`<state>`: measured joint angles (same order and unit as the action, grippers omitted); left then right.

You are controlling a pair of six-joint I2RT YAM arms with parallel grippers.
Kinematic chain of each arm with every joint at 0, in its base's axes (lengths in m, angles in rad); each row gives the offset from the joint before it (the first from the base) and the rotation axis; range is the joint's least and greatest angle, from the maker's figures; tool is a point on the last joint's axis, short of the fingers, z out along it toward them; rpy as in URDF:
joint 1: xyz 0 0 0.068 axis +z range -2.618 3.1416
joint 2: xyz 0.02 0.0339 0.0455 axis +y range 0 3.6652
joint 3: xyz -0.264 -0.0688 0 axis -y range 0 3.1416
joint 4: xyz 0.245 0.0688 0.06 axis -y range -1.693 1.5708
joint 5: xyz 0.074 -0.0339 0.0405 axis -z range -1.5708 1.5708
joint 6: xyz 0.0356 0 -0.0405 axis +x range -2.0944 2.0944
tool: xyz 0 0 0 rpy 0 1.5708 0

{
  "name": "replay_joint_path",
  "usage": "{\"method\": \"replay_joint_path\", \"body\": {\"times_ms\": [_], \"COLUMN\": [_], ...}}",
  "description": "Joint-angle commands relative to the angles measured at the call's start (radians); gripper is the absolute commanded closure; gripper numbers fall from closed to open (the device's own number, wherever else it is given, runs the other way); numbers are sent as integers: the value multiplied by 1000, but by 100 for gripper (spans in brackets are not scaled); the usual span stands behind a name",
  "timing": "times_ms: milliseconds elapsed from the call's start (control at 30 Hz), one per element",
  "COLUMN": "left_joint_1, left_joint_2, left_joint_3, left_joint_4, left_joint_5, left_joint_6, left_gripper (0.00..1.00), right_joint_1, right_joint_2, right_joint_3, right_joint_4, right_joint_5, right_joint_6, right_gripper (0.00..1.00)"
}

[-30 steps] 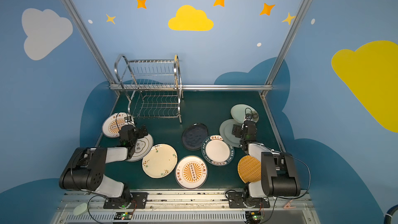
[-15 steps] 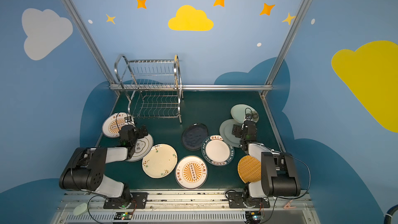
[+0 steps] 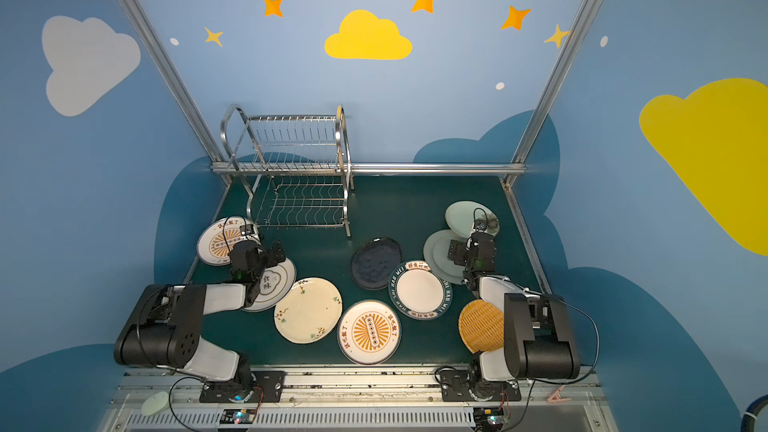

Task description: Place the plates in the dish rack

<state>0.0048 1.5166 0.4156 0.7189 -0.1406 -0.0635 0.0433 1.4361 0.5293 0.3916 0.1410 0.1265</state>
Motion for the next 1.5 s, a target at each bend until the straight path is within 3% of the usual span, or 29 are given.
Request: {"method": "replay_joint_path", "body": {"times_ms": [0,133,200,333,467,600,667,800,967,1133,1333,1467], "left_joint_1": [22,30,30,29,12,-4,-3,9,67,68,6,-73], "left_joint_2": [-5,-13,-40,-150,-215,-334,-410,-527,-671,-764,-685,-602], "left_joint_3": [5,-3,2,133,264,290,316,357,339,294,309,346], "left_joint_4": [9,19,-13,-380,-783,-969,-1079,-1209,-1228,-1149,-1061,-1032], "left_joint_5": [35,53,1,-132,-304,-327,-319,-163,268,562,835,896], "left_joint_6": [-7,-9,-49,-113,-338,-533,-662,-729,-654,-619,-557,-537], "left_gripper": [0,0,0,0,0,0,0,0,0,0,0,0], "right_joint_1": [-9,-8,-10,-8,-6,-12,-23,-44,-150,-278,-383,-472], "right_joint_2": [4,3,-13,-142,-258,-330,-345,-350,-345,-243,-6,201], "right_joint_3": [11,9,1,40,84,122,137,200,218,218,302,485], "right_joint_4": [0,2,8,-187,-347,-418,-464,-615,-689,-624,-541,-693], "right_joint_5": [-18,-22,0,109,144,227,185,159,-62,-282,-444,-671], "right_joint_6": [1,2,-2,85,153,298,309,427,493,500,536,516], "right_gripper": [4,4,4,4,4,4,4,3,2,3,10,15]}}
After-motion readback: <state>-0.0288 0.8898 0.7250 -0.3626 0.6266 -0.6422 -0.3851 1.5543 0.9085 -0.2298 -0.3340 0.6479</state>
